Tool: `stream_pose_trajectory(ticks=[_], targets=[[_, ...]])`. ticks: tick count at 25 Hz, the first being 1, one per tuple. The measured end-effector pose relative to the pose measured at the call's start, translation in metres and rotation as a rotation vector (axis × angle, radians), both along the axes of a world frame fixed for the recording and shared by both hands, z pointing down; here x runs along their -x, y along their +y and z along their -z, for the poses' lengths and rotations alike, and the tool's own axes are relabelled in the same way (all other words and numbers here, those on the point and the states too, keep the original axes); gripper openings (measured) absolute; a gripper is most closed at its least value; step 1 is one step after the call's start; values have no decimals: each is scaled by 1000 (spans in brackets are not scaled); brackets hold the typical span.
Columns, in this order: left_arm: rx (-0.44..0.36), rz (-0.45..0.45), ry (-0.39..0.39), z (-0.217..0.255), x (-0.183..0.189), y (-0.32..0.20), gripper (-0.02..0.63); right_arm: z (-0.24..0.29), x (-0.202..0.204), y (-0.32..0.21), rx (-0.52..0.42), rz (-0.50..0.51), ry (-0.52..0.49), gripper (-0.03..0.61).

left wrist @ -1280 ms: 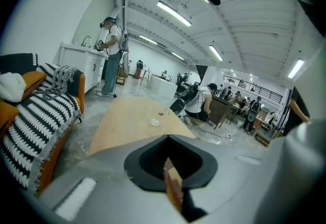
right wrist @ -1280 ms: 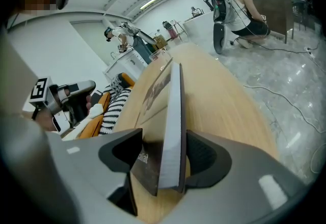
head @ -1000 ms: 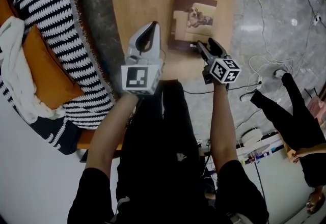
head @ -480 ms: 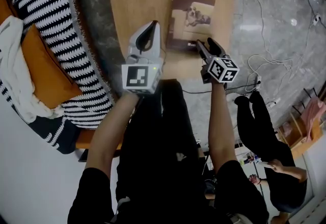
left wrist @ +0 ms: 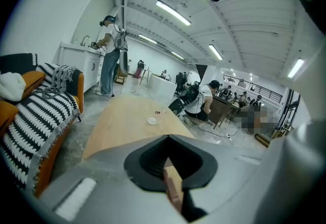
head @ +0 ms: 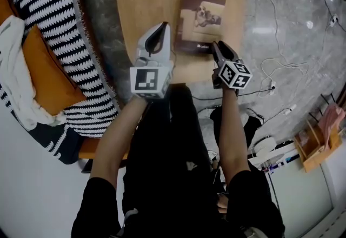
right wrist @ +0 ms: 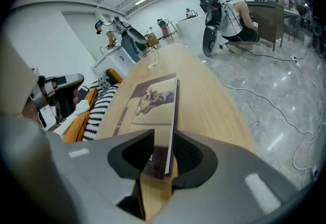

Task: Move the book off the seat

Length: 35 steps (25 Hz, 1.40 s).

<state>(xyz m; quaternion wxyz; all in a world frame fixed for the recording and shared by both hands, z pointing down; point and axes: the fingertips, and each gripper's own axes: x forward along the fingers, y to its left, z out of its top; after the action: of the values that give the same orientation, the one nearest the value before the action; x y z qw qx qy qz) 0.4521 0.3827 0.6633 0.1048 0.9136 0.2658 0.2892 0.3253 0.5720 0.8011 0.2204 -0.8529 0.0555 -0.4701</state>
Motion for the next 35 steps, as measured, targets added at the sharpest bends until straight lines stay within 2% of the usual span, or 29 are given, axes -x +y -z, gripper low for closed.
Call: stream_pose_trajectory(ticks=[3, 5, 10, 17, 23, 29, 35], targets=[[-3, 0, 3, 1, 0, -1, 5, 3, 2, 7, 45, -21, -10, 36], [-7, -5, 5, 0, 1, -1, 5, 5, 2, 10, 70, -30, -17, 9], [-18, -21, 30, 10, -1, -1, 6, 17, -2, 9, 75, -43, -11, 9], [-20, -32, 69, 47, -9, 4, 6, 59, -18, 7, 95, -58, 22, 9], [-10, -34, 115, 93, -11, 8, 6, 125, -35, 12, 166, -101, 117, 9], [-6, -41, 170, 143, -13, 13, 6, 191, -56, 9, 166, -113, 215, 9], [5, -36, 190, 191, 4, 14, 6, 259, -51, 6, 184, -129, 301, 9]])
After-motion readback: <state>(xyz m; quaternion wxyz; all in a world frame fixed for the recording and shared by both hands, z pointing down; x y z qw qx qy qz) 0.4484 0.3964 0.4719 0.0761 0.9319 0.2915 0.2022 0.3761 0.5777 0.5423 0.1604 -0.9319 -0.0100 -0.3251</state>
